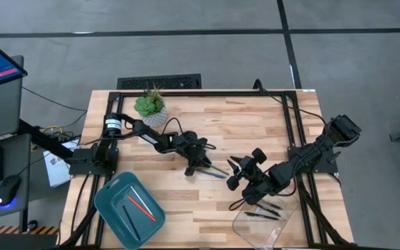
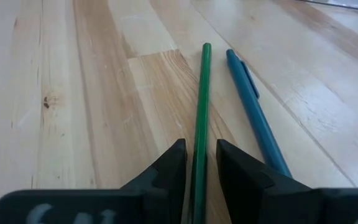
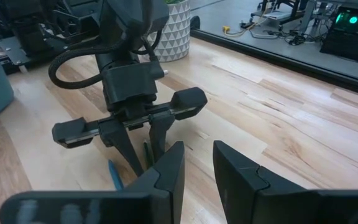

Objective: Sort pens & pencils
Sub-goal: Put the green pencil into the blue bin

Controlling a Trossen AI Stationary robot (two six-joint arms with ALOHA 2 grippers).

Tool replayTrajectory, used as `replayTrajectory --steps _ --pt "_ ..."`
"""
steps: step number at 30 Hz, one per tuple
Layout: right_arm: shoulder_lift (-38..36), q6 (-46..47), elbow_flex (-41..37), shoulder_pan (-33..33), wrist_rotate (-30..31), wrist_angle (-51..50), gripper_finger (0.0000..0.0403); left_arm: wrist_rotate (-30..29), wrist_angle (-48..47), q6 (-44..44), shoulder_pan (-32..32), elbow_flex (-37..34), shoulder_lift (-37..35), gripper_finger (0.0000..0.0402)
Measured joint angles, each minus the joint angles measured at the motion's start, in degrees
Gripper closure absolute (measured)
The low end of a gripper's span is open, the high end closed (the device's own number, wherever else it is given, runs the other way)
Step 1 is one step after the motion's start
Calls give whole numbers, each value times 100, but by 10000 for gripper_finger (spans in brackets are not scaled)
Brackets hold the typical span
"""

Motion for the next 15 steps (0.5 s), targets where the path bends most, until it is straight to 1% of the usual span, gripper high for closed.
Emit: replayTrajectory --steps 15 --pt "0 0 0 0 0 0 295 44 0 298 31 0 2 319"
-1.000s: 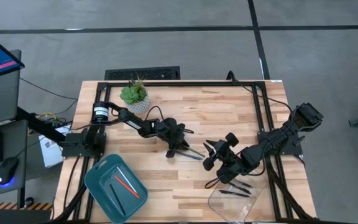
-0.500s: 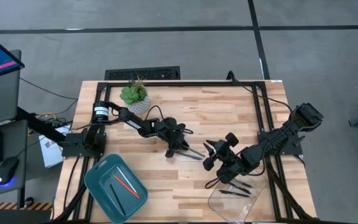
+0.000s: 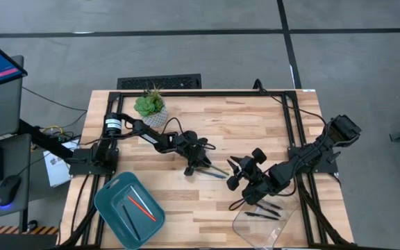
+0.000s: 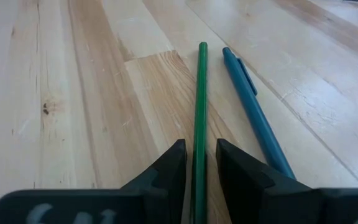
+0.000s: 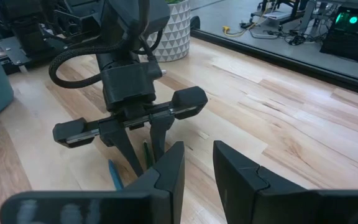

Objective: Sort pens & pencils
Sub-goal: Put the green pencil into the blue bin

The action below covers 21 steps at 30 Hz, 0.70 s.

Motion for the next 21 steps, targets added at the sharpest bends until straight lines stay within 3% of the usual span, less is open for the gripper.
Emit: replayTrajectory --steps 21 --pt "0 -4 0 -2 2 -2 295 -22 0 212 0 -2 0 321"
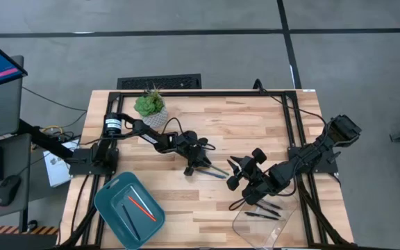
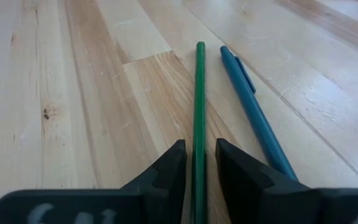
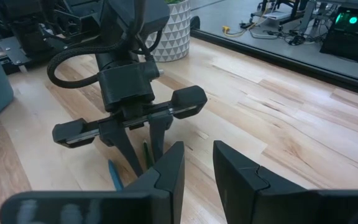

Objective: Sort pens & pencils
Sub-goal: Put the green pencil into the blue bin

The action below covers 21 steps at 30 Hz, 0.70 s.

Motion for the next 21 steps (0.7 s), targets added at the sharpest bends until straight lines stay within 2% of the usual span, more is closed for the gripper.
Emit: replayTrajectory --steps 13,21 --pt "0 -2 0 0 0 -1 295 2 -13 182 0 -11 -7 391" --pt "0 -2 0 0 0 -2 295 -20 -15 160 0 -9 -7 380"
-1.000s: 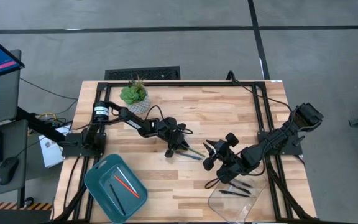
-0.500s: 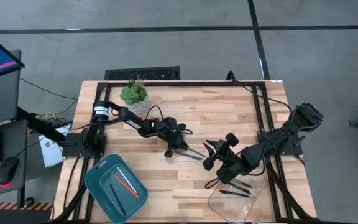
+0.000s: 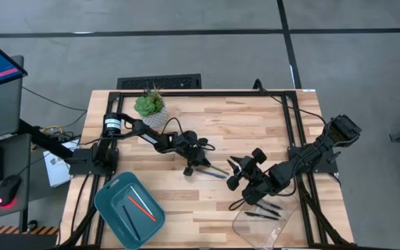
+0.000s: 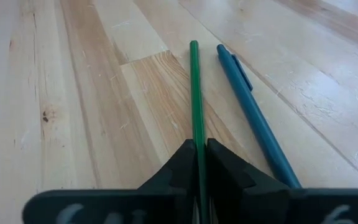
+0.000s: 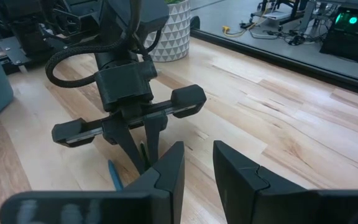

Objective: Sort pens & pencils
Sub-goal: Put the green pencil into the blue bin

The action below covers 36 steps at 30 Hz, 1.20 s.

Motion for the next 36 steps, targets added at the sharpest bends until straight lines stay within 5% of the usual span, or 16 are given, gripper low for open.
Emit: replayTrajectory --steps 32,36 --pt "0 -2 0 0 9 -2 295 91 114 -94 0 2 -31 387" --pt "0 -18 0 0 404 0 295 85 27 -179 0 -9 -152 387"
